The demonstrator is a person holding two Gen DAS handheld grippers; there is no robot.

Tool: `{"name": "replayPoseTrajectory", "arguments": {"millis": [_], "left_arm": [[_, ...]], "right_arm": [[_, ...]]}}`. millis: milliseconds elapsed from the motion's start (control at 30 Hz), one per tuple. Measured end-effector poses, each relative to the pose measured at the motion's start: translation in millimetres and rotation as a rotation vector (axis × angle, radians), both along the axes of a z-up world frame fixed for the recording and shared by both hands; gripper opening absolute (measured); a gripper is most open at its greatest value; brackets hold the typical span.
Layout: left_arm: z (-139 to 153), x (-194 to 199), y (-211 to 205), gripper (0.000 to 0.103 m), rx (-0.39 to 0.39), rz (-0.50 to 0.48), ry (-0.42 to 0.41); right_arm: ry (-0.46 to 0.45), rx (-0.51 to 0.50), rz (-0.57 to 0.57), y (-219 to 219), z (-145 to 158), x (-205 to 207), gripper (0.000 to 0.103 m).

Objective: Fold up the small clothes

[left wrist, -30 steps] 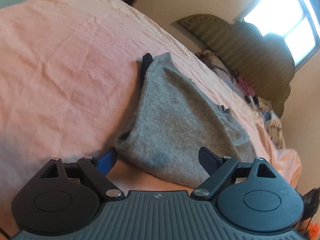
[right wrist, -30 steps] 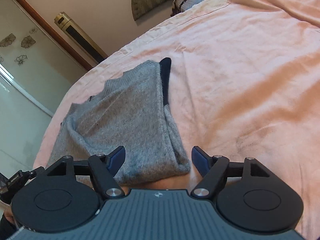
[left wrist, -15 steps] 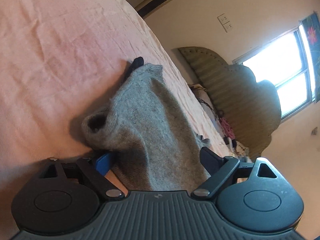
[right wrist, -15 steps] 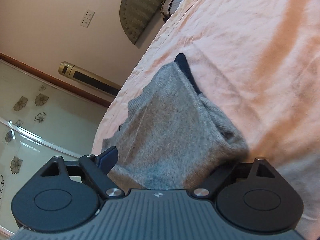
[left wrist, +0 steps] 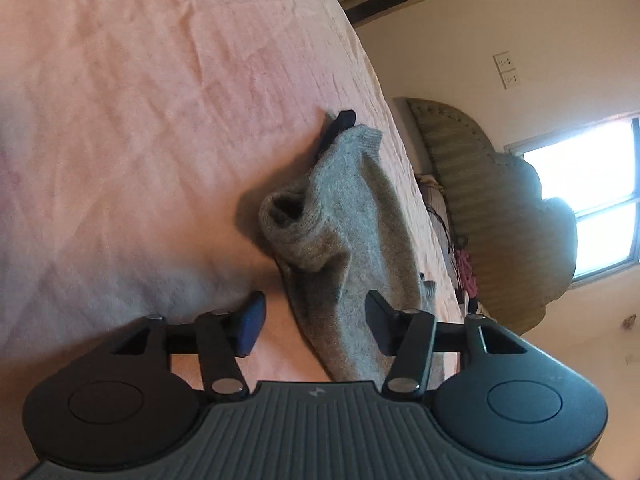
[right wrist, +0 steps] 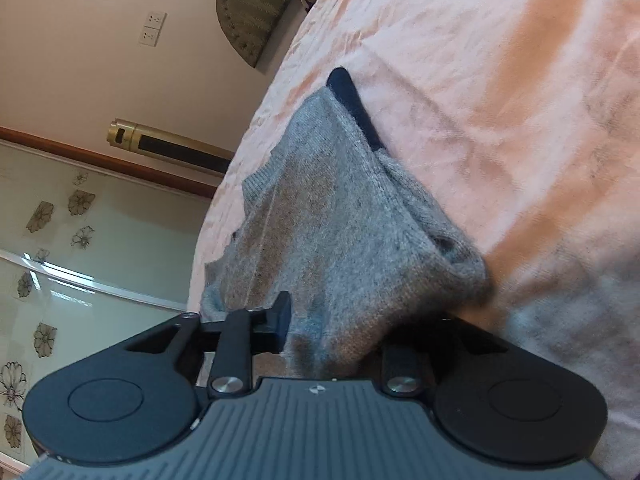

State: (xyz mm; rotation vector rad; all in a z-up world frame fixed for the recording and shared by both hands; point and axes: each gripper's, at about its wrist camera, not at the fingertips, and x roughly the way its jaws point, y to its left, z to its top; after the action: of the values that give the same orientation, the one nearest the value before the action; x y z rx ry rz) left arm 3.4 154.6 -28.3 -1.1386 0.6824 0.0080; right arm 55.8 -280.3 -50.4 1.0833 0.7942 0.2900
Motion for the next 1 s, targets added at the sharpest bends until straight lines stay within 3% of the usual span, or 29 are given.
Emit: {"name": "replayPoseTrajectory", "arguments": {"millis": [67, 167, 333, 400, 433, 467, 567, 633, 767, 800, 867, 900, 933, 967, 1000], "left_arm": [[2.4, 1.3, -0.2, 0.072, 0.018, 0.011, -0.014], [4.7, 16.3, -4.7, 0.076, 0.067, 0.029, -0.032], [7.0, 45.5, -9.4, 0.075, 0.155, 0.036, -0.061], [8.1, 50.9, -8.9, 0.054, 0.177, 0.036, -0.043], [7.2, 52.3, -7.6, 0.019, 0.193, 0.038, -0.015], [5.0, 50.6, -3.9, 0.012, 0.214, 0.042, 0.021], [6.7, 36.0, 5.9, 0.010, 0.275, 0.088, 0.007], [7.8, 31.5, 9.3, 0.010, 0.291, 0.069, -0.008], [-4.6, 31.9, 6.2, 0.018, 0.136, 0.011, 0.007], [-4.7, 29.7, 4.4, 0.030, 0.118, 0.017, -0.012], [-0.8, 29.9, -3.0, 0.063, 0.109, 0.004, -0.071], [2.5, 32.6, -7.8, 0.067, 0.131, -0.006, -0.079], [5.9, 36.1, -13.6, 0.065, 0.177, -0.011, -0.072], [9.7, 40.7, -20.6, 0.047, 0.248, -0.016, -0.066], [10.7, 45.7, -25.1, 0.025, 0.310, -0.023, -0.043]], "right_arm": [[-0.006, 0.007, -0.009, -3.8, 3.9, -4.0, 0.045], [-0.010, 0.003, -0.012, -4.6, 4.6, -6.0, 0.051], [-0.012, -0.005, -0.019, -1.9, 4.9, -4.4, 0.054], [-0.014, -0.010, -0.015, -1.1, 5.5, -2.8, 0.054], [-0.014, -0.009, -0.014, -1.3, 5.6, -1.8, 0.054], [-0.013, -0.008, -0.012, -1.8, 5.8, -1.8, 0.054], [-0.014, 0.003, -0.006, -4.8, 5.3, -1.6, 0.053], [-0.017, 0.009, 0.002, -6.7, 4.9, -1.8, 0.053], [-0.029, 0.009, -0.002, -5.5, 5.4, -3.0, 0.055], [-0.036, 0.009, -0.004, -4.1, 6.2, -3.2, 0.059], [-0.048, 0.003, -0.002, 0.0, 9.1, -2.9, 0.065], [-0.050, -0.006, 0.002, 2.4, 10.8, -1.9, 0.068], [-0.047, -0.020, 0.006, 5.0, 12.5, -0.4, 0.069], [-0.041, -0.040, 0.004, 7.7, 13.7, 0.9, 0.067], [-0.028, -0.057, 0.007, 10.1, 13.2, 3.1, 0.056]]}}
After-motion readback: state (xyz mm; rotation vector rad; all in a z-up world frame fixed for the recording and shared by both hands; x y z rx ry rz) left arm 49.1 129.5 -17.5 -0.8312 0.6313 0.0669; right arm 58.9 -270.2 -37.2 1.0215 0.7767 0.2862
